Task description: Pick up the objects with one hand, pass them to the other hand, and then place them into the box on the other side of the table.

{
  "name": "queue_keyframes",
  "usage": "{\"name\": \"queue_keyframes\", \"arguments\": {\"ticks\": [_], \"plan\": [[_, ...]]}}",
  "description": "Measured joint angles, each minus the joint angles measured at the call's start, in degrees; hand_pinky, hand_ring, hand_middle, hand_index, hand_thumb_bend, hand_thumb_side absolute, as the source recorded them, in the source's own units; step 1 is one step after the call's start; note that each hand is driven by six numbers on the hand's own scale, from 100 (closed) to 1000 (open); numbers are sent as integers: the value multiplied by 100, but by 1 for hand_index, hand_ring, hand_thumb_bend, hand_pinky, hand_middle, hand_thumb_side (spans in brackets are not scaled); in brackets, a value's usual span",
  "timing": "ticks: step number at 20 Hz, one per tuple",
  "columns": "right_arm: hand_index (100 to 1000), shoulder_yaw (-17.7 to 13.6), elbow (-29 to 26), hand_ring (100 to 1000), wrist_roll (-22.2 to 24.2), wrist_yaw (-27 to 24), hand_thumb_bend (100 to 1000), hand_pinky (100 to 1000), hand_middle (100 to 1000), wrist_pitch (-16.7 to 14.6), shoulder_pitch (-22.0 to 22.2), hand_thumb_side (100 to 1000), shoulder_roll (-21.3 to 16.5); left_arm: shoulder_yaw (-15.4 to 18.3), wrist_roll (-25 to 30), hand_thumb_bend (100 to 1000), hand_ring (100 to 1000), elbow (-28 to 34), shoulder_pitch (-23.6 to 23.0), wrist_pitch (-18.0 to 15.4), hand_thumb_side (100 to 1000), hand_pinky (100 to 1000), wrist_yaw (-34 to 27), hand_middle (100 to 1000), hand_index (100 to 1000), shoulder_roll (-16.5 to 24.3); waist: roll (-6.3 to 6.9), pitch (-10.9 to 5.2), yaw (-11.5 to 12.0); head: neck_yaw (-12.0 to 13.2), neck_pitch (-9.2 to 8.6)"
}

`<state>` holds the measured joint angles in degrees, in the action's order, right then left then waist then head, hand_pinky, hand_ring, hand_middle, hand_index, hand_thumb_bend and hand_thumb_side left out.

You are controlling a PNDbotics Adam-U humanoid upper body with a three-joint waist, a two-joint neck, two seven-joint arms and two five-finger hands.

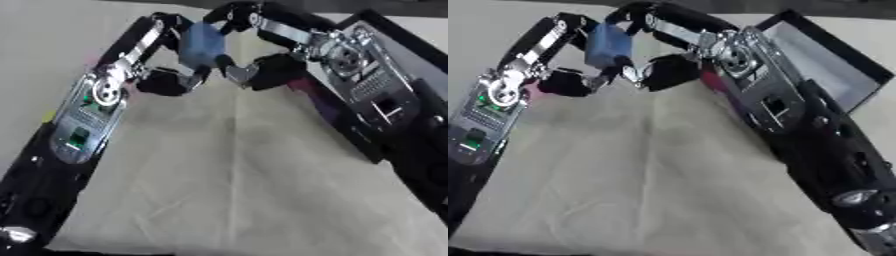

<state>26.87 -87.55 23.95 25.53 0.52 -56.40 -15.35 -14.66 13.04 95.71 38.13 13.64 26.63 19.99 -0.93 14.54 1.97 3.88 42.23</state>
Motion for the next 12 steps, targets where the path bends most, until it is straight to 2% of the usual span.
{"name": "queue_keyframes", "arguments": {"ticks": [6, 12], "plan": [[960, -1, 0, 914, -281, 169, 100, 908, 943, 47, 44, 491, 0, -4, -27, 109, 544, 29, -2, 34, 100, 702, -32, 573, 567, -46, 0, 0, 8, -51, -11], [968, 1, 47, 918, -244, 222, 100, 914, 950, 42, 50, 563, 1, -4, -57, 118, 541, 48, -2, 64, 100, 698, -45, 571, 569, -51, 0, 0, 11, -142, -53]]}}
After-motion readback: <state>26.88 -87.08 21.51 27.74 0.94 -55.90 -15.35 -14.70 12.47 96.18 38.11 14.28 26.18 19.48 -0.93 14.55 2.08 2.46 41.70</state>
